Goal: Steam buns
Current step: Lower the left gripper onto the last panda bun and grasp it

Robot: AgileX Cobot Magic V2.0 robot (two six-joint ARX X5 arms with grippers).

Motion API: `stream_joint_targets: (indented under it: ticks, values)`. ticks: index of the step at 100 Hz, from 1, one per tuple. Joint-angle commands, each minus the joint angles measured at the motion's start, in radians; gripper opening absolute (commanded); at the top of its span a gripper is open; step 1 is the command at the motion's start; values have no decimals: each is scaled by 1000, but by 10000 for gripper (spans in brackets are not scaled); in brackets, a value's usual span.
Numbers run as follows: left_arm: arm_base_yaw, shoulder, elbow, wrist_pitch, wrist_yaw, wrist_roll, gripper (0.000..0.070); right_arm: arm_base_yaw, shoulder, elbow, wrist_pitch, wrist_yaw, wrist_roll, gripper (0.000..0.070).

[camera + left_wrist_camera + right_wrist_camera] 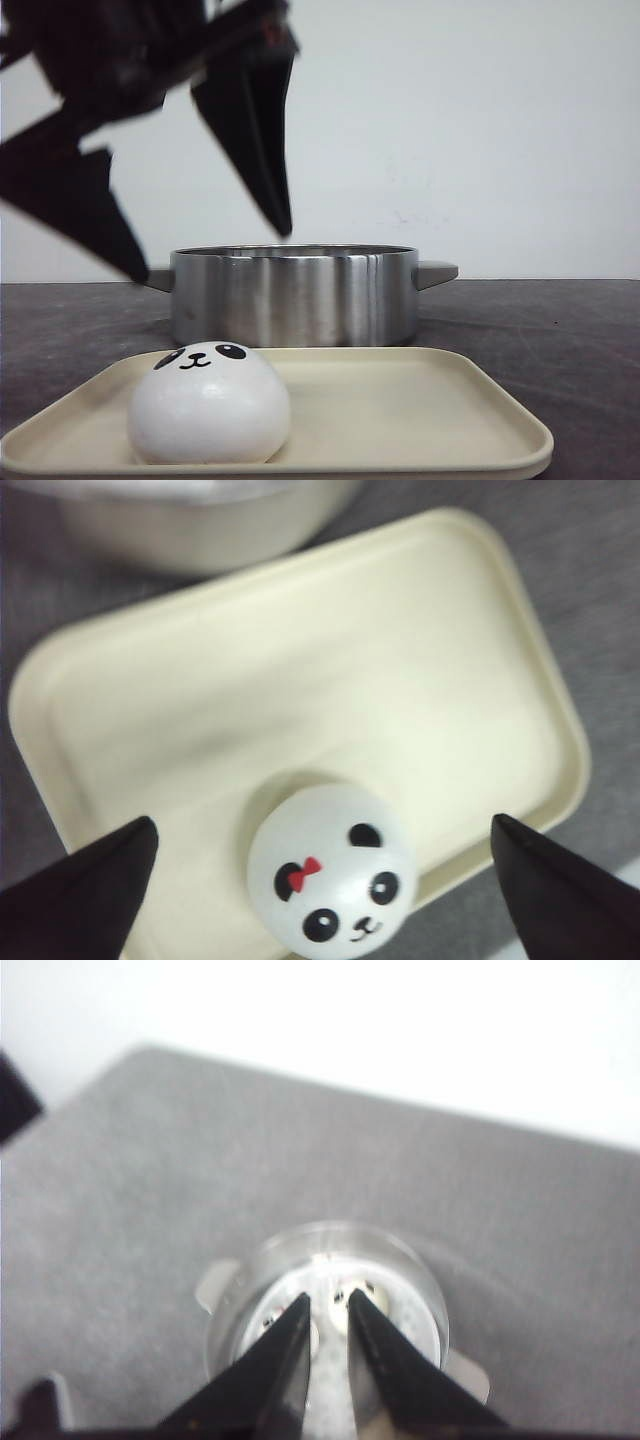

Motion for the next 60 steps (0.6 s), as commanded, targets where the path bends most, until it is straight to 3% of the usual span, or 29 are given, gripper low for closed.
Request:
stream_joint_targets:
  ticks: [1,30,54,60]
  values:
    - [-13,35,10,18,8,-35,665,6,-19,19,3,1,-3,61]
    - [-16,203,10,11,122,-44,665,6,-81,19,-12,1,13,61]
    - [-19,291,10,27,119,-47,664,6,-80,19,-34,1,19,61]
    - [-19,292,10,32,119,-46,599,6,-80,19,-34,0,19,61]
